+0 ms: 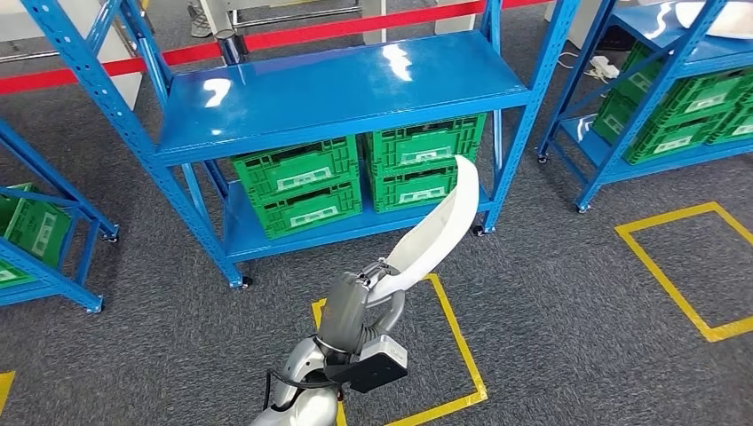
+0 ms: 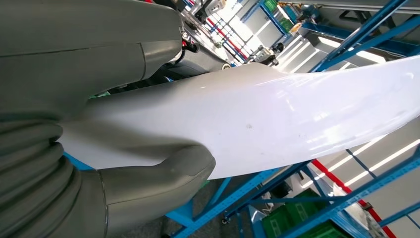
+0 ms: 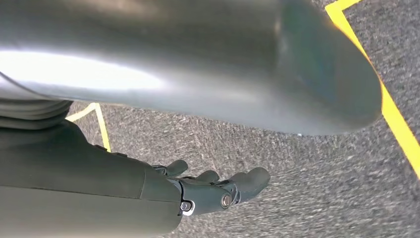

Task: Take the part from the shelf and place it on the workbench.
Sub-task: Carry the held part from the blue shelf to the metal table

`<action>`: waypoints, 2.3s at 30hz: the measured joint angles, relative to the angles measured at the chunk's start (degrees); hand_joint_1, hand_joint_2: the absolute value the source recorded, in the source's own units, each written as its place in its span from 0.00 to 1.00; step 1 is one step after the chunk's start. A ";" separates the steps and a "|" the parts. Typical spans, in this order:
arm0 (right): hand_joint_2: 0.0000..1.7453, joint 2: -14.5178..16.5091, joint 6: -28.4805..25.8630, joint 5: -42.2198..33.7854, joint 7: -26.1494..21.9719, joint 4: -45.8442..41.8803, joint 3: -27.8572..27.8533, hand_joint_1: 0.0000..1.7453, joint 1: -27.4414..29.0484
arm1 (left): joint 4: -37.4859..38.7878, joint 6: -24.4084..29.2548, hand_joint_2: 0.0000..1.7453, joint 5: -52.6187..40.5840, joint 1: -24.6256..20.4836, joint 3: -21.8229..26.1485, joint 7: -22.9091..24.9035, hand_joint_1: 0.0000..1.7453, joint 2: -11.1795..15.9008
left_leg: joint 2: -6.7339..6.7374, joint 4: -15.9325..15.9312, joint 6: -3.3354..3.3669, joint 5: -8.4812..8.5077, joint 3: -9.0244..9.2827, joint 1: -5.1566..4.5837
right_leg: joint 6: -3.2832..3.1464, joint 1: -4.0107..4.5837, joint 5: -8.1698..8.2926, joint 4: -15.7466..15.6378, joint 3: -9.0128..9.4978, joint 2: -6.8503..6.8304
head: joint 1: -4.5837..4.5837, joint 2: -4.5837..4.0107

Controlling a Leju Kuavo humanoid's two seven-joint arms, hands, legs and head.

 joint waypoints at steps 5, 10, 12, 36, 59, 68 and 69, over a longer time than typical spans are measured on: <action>0.00 0.12 0.06 0.41 0.09 0.00 0.01 0.00 -0.14 | -0.02 0.23 1.00 0.12 0.14 0.02 -0.11 1.00 -0.03 | -2.43 -9.53 0.72 1.94 5.20 -0.04 | 1.37 -0.29 0.80 -0.08 -0.79 2.72 | -0.02 0.00; 0.00 -0.09 0.06 0.55 0.16 0.00 0.02 0.00 -0.04 | -0.05 0.21 1.00 0.19 0.11 0.02 -0.15 1.00 -0.18 | 1.35 -10.95 1.78 2.57 5.50 0.61 | 2.95 -0.28 -4.49 9.66 -5.94 -1.48 | 0.82 0.00; 0.00 -0.13 0.07 0.58 0.15 0.00 0.02 0.00 0.03 | 0.05 0.14 1.00 0.20 0.19 0.02 -0.15 1.00 -0.15 | 3.00 -10.75 1.74 2.44 5.33 0.67 | 3.61 -0.75 -6.28 15.36 -8.80 -2.24 | 0.94 0.00; 0.00 -0.69 -1.87 -2.59 -2.50 0.00 -1.48 0.00 -0.14 | 1.85 -7.89 1.00 10.29 -0.73 -1.24 -4.68 1.00 -0.16 | -3.50 -8.31 0.49 1.02 4.45 0.71 | 3.14 -1.62 1.65 1.26 -3.50 5.18 | 1.26 0.00; 0.00 -0.79 -3.13 -2.75 -1.34 0.00 -2.37 0.00 -0.47 | 1.40 -16.21 1.00 13.37 1.56 -1.37 -1.11 1.00 1.52 | 1.05 4.83 -1.30 -5.50 -0.30 0.81 | 1.20 -1.21 1.62 0.78 -2.55 0.22 | 1.92 0.00; 0.00 -1.02 -3.75 -1.77 -0.11 0.00 -2.42 0.00 -0.30 | -0.02 -14.61 1.00 12.44 3.29 -0.68 -0.01 1.00 1.92 | -0.69 -8.42 1.31 0.54 5.25 0.99 | 4.00 -1.37 0.85 3.22 -4.77 1.60 | 2.21 0.00; 0.00 -1.02 -4.05 -2.06 -0.15 0.00 -2.42 0.00 -0.38 | -0.10 -14.57 1.00 12.60 3.58 -0.47 -0.02 1.00 2.01 | 0.10 -8.56 1.60 0.64 5.24 0.95 | 4.04 -1.24 -0.83 6.19 -6.18 -0.24 | 2.37 0.00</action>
